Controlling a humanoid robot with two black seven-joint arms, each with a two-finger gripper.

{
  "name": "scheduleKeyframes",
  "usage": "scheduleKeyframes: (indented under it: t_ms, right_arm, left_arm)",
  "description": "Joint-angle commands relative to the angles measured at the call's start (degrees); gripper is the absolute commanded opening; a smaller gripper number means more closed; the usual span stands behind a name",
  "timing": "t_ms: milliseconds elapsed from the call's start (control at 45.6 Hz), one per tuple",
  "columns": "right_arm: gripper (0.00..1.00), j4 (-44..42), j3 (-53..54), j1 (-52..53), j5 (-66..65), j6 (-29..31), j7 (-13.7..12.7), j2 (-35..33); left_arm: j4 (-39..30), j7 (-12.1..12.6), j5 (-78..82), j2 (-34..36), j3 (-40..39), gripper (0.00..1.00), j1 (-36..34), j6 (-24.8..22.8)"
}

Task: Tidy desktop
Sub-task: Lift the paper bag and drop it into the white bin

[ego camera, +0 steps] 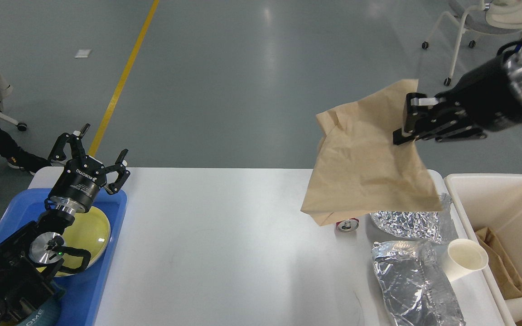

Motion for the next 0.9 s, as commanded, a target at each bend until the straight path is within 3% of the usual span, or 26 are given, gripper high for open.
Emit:
scheduleKeyframes:
  t_ms: [0,154,263,307,417,548,724,877]
  right_arm:
    - [0.00,-2.77,-0.27,3.08,-5.99,5.21,0.04,-3.88]
    - [0.00,-7.77,-3.17,1.24,-10.47,4.43,-0.05,-6.70]
    - [0.00,-17.87,-4.41,-8.93,-16.79,0.83,-0.05,-11.09]
    - [0.00,-28.10,-4.14,-19.26,-21.09,-5.02,0.12,-14.33]
    - [0.00,-42.74,-3.97,-39.33,-22.61,-17.43,0.56,-16.28]
    - [0.00,-57.69,-3.09,-63.68,-21.56,-30.98,3.03,-16.28]
    - [0.00,-68.07,2.80,-88.30,-9.62,-35.73,2.68,-14.97]
    - [0.00,-78.52,5.79,-103.77,-1.17,-37.41,2.41,-8.91]
  left_arm:
    - [-0.01,0.01,0.00,0.00,0.00,1.00,0.00,0.03]
    - [-0.01,0.01,0.00,0.00,0.00,1.00,0.00,0.03]
    - [-0.01,0.01,0.00,0.00,0.00,1.00,0.00,0.03]
    - [-0.01,0.01,0.00,0.00,0.00,1.00,0.00,0.03]
    - [-0.01,0.01,0.00,0.00,0.00,1.00,0.00,0.03]
    - [-0.01,0.01,0.00,0.00,0.00,1.00,0.00,0.03]
    - [-0.01,0.01,0.00,0.00,-0.09,1.00,0.00,0.03]
    - [-0.01,0.01,0.00,0.00,0.00,1.00,0.00,0.03]
